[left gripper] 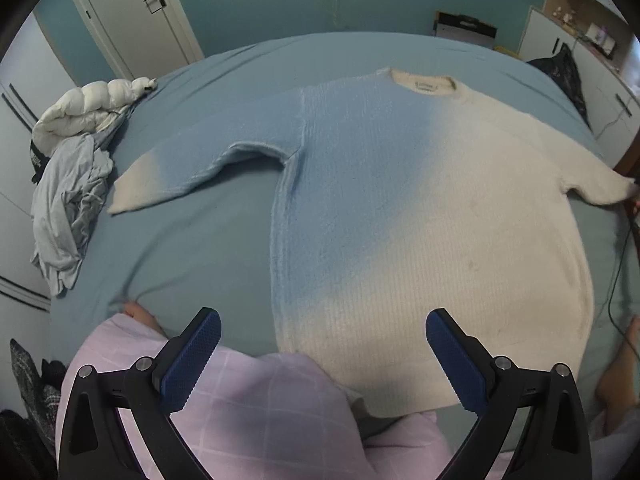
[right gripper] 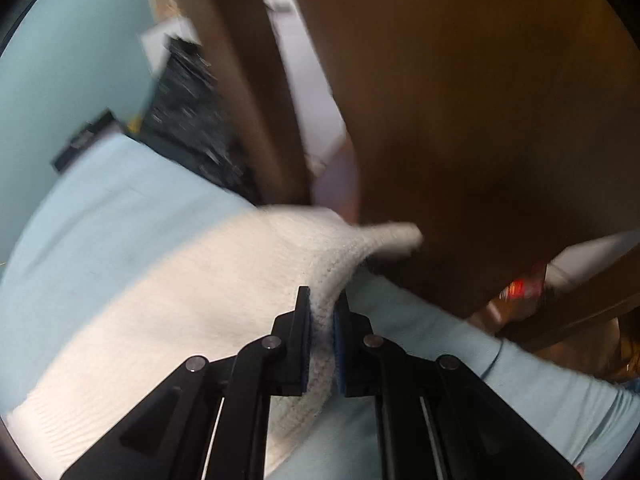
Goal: Fold small clothes
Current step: 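Grasp the cream sleeve cuff with the right tool and fold it across the body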
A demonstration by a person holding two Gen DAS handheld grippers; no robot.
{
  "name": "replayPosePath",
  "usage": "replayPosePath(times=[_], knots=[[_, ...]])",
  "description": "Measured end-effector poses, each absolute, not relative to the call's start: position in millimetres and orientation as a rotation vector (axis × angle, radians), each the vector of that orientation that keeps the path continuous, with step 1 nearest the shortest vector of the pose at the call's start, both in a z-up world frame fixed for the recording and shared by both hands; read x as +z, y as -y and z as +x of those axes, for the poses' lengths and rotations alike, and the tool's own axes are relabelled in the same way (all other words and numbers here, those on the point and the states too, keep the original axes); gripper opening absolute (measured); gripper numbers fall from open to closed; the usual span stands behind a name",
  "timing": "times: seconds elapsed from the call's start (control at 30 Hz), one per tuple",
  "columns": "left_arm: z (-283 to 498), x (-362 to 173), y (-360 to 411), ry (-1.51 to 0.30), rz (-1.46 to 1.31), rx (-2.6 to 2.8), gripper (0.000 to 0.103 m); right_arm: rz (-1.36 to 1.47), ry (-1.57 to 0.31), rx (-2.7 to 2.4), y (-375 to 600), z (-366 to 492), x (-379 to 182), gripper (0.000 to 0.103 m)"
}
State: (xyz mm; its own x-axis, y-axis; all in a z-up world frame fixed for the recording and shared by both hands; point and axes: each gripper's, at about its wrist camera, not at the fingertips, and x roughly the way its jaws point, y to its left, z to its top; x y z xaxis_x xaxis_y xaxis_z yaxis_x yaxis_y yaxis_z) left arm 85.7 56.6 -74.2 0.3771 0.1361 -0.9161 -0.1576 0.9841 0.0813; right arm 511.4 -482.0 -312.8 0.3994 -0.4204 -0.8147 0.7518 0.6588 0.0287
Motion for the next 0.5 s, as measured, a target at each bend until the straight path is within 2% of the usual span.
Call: replayPosePath(times=[0.17, 0.3, 0.5], knots=[[75.1, -62.3, -46.5, -1.143, -0.037, 0.117, 0.103, 0.190, -0.775, -0.668, 408.0, 536.1, -214.8, 0.005], [64.0, -48.8, -47.4, -1.105, -0.034, 0.078, 0.103, -0.061, -0.658, -0.538, 293.3, 559.1, -138.0, 0.005], [43.5, -37.1, -64.9, -1.060, -0.039, 0.080, 0.103, -0.245, -0.571, -0.232, 85.1, 583.8, -94.3, 0.005]])
